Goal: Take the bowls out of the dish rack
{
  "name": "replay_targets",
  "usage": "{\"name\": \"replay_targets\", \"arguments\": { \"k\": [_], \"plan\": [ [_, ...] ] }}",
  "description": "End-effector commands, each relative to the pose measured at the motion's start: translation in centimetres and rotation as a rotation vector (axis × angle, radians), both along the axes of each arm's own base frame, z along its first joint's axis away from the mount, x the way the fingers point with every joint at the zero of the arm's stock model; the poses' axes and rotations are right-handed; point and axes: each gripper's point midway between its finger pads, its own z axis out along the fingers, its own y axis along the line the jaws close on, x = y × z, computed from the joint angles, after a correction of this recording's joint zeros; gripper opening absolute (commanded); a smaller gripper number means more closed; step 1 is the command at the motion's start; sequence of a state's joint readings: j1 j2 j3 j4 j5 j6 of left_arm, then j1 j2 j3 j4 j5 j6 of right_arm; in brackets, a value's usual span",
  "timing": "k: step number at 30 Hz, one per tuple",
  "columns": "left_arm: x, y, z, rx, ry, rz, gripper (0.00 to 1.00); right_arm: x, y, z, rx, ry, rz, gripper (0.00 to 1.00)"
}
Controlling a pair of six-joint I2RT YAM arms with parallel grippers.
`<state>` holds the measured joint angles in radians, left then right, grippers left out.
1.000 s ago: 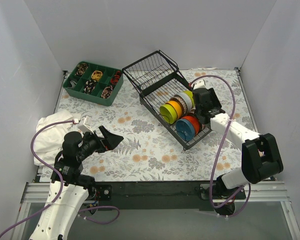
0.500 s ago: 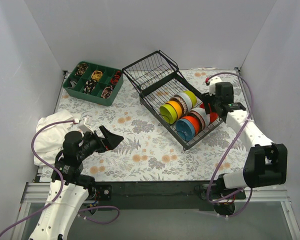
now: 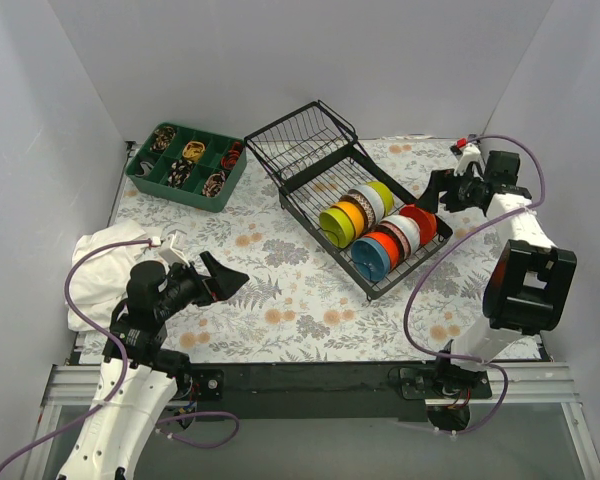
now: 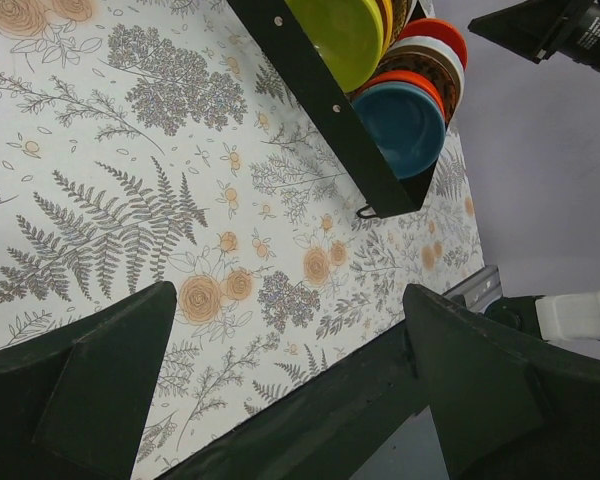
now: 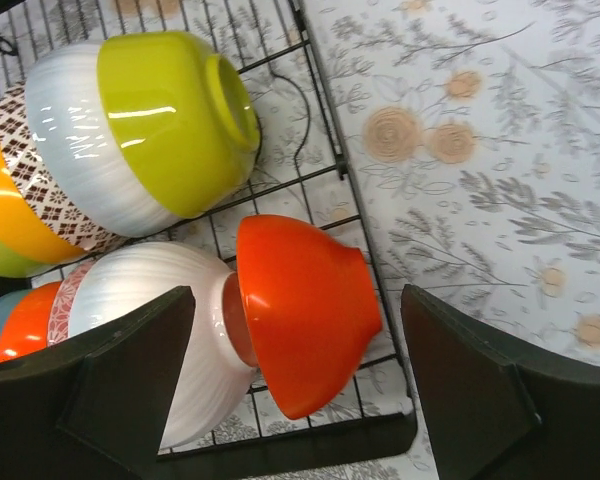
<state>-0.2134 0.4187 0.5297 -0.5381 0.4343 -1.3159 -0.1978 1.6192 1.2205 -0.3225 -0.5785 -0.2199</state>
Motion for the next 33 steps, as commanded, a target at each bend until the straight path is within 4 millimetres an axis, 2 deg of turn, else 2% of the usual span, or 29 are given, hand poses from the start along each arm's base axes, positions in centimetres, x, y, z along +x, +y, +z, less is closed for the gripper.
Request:
{"name": "replay_targets", "arguments": {
  "k": [1, 6, 15, 18, 23, 33],
  "plan": [
    [-0.1, -0.4, -0.4, 0.006, 0.003, -0.031, 0.98, -0.1, 2.3, 0.8, 0.143, 0.010, 0.127, 0.95],
    [-0.1, -0.4, -0.6, 0.008, 0.011, -0.031, 0.98, 0.3, 1.9, -1.1, 0.156, 0.050, 0.126, 0.96],
    [0.0, -0.4, -0.7, 0.009, 0.015, -0.030, 0.98, 0.1, 1.9, -2.9, 0.170, 0.096, 0.135, 0.96],
    [0.0, -0.3, -0.7, 0.010, 0.018, -0.027, 0.98, 0.2, 1.1, -3.4, 0.127, 0.102, 0.102, 0.96],
    [0.0, -0.4, -0.7, 0.010, 0.018, -0.030, 0.98, 0.3, 0.7, -3.5, 0.104, 0.101, 0.085, 0.95],
    [0.0, -0.5, -0.7, 0.006, 0.014, -0.040, 0.98, -1.3, 2.2, -2.2, 0.111, 0.075, 0.124, 0.93]
  ]
}}
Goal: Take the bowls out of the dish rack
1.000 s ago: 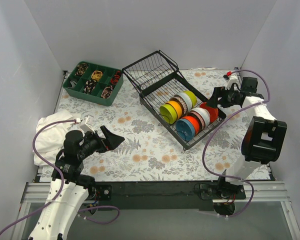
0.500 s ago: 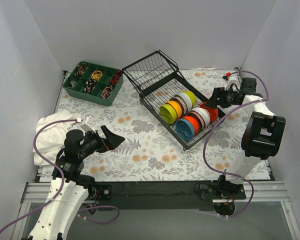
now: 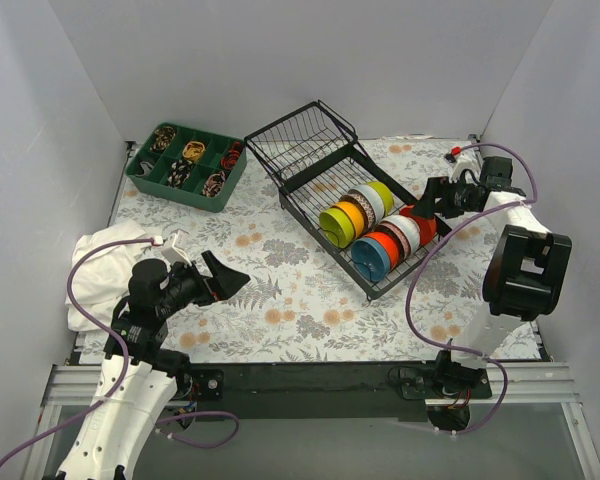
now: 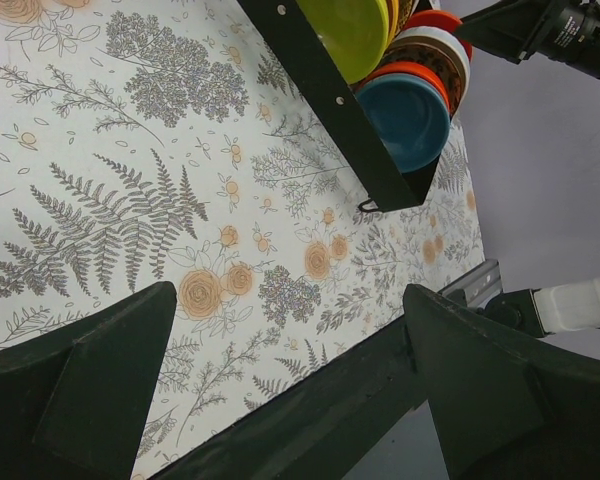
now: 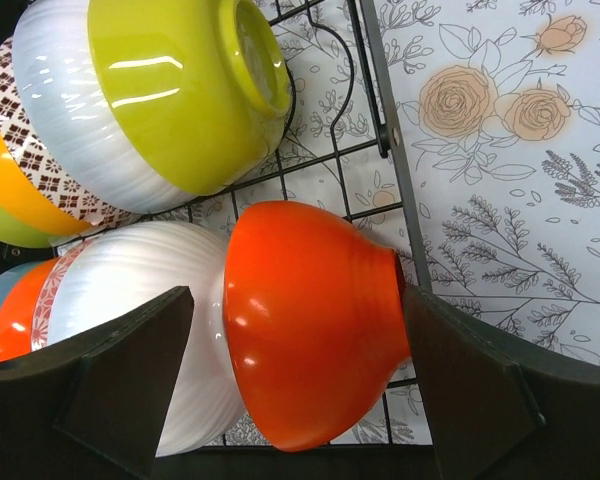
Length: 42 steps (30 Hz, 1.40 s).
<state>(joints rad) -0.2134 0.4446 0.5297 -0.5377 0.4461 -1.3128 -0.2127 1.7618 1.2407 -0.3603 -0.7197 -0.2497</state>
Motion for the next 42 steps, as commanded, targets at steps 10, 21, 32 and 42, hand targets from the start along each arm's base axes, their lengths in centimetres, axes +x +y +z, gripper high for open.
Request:
{"name": "replay_targets", "arguments": {
  "k": [10, 21, 32, 42],
  "plan": [
    [-0.2, -0.4, -0.1, 0.000, -0.019, -0.033, 0.98, -1.9, 1.7, 2.1, -0.012, -0.044, 0.037, 0.93],
    [-0.3, -0.4, 0.0, -0.002, -0.024, -0.038, 0.98, -1.0, 0.4, 2.2, -0.071, -0.048, -0.016, 0.91],
    [-0.3, -0.4, 0.0, -0.001, -0.022, -0.038, 0.98, 0.8, -2.2, 5.3, -0.044, -0.087, -0.124, 0.91],
    [-0.2, -0.4, -0.2, 0.000, -0.015, -0.038, 0.98, 1.2, -2.9, 3.1, -0.040, -0.036, -0.148, 0.89]
  ]
}}
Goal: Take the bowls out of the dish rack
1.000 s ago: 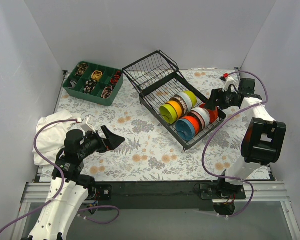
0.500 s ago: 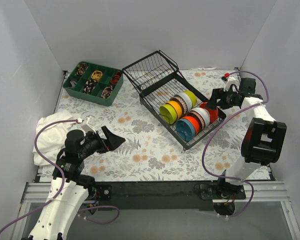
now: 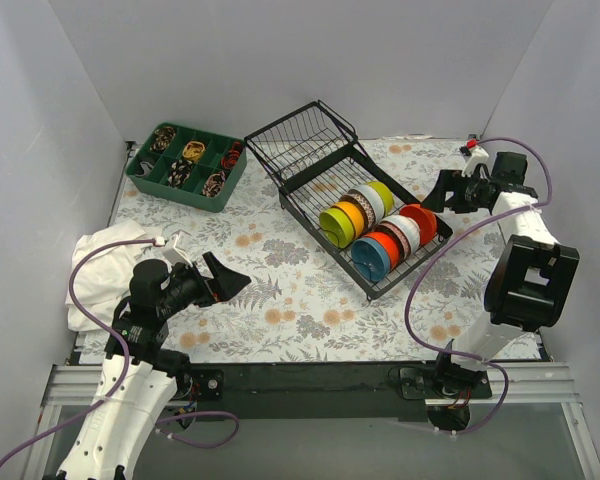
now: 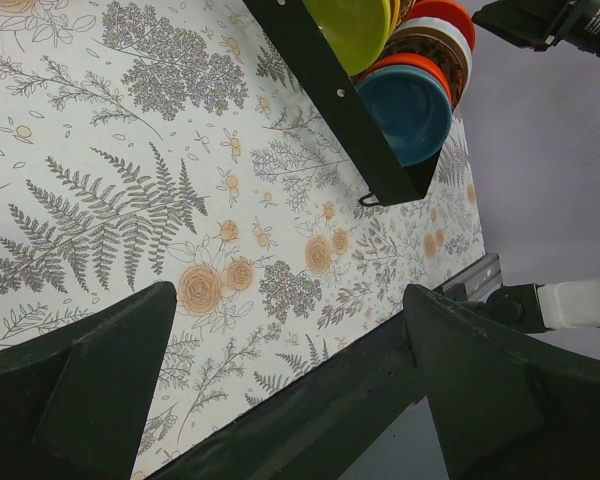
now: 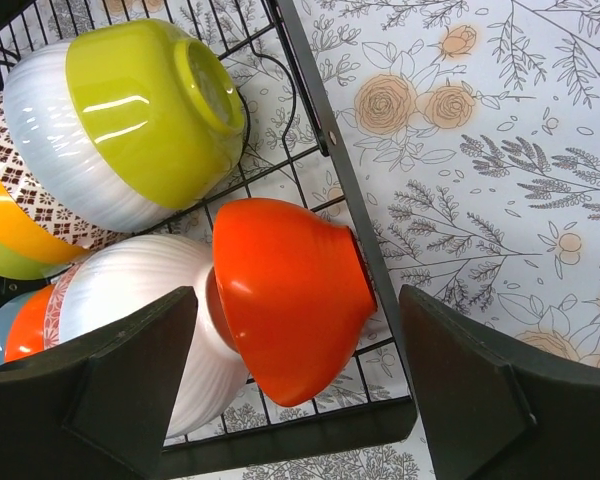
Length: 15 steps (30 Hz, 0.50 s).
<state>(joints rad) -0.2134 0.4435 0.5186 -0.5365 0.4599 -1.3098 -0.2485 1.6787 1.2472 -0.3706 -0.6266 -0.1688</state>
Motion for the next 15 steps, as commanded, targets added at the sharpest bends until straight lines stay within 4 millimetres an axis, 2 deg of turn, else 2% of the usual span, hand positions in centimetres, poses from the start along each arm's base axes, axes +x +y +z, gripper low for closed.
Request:
{"name": "replay_targets", "arguments": {
  "k": [1, 10, 15],
  "plan": [
    [0.0, -0.3, 0.2, 0.002, -0.021, -0.024, 0.98, 1.1, -0.3, 0.1, 0.007, -0.012, -0.001, 0.89],
    [0.0, -0.2, 0.2, 0.002, -0.019, -0.021, 0.98, -0.4, 1.1, -2.2, 0.039, 0.031, 0.058, 0.89],
    [0.0, -0.3, 0.2, 0.001, -0.019, -0.024, 0.98, -0.8, 2.0, -2.7, 0.019, 0.038, 0.084, 0.89]
  ]
}}
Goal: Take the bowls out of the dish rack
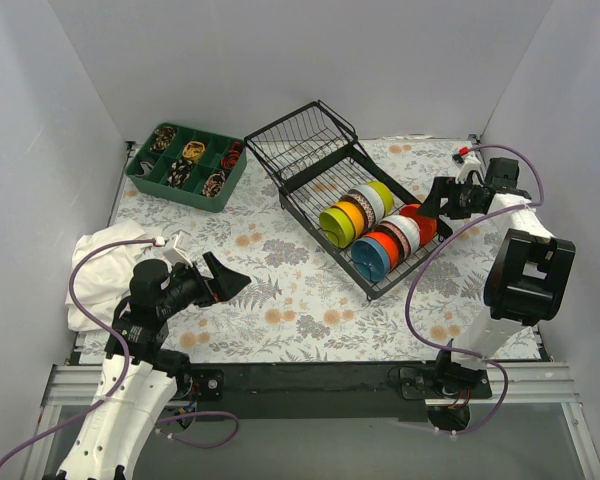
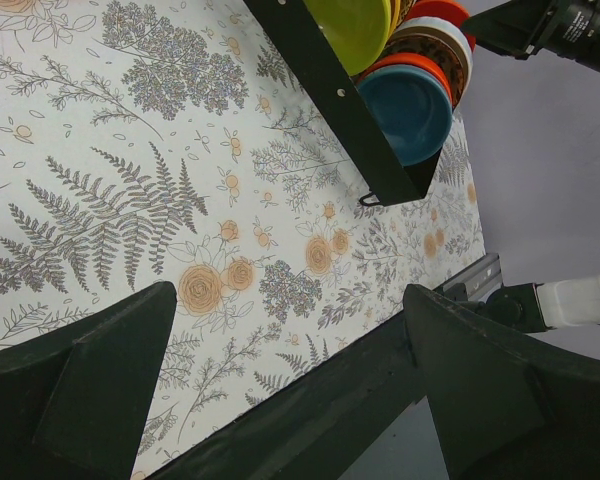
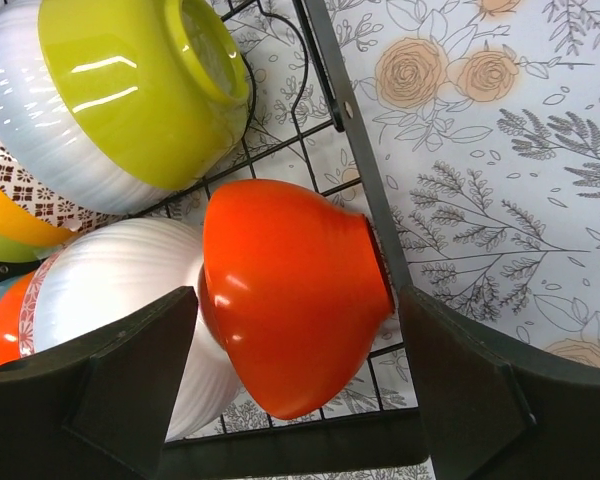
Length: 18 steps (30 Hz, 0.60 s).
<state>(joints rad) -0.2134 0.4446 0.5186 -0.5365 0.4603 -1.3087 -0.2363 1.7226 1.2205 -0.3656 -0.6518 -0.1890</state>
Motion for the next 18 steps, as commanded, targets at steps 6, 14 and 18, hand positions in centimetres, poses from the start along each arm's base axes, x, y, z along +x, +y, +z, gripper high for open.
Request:
{"name": "replay_targets", "arguments": {
  "k": [6, 14, 18],
  "plan": [
    [0.0, -0.3, 0.2, 0.001, -0.022, -0.022, 0.98, -0.2, 1.1, 0.7, -0.007, -0.036, 0.044, 0.89],
    [-0.1, -0.3, 0.3, -0.001, -0.026, -0.026, 0.98, 1.5, -0.3, 3.9, -0.037, -0.095, -0.029, 0.90],
    [-0.1, -0.3, 0.2, 0.000, -0.023, -0.025, 0.98, 2.0, -1.2, 4.7, -0.026, -0.107, -0.059, 0.89]
  ]
}}
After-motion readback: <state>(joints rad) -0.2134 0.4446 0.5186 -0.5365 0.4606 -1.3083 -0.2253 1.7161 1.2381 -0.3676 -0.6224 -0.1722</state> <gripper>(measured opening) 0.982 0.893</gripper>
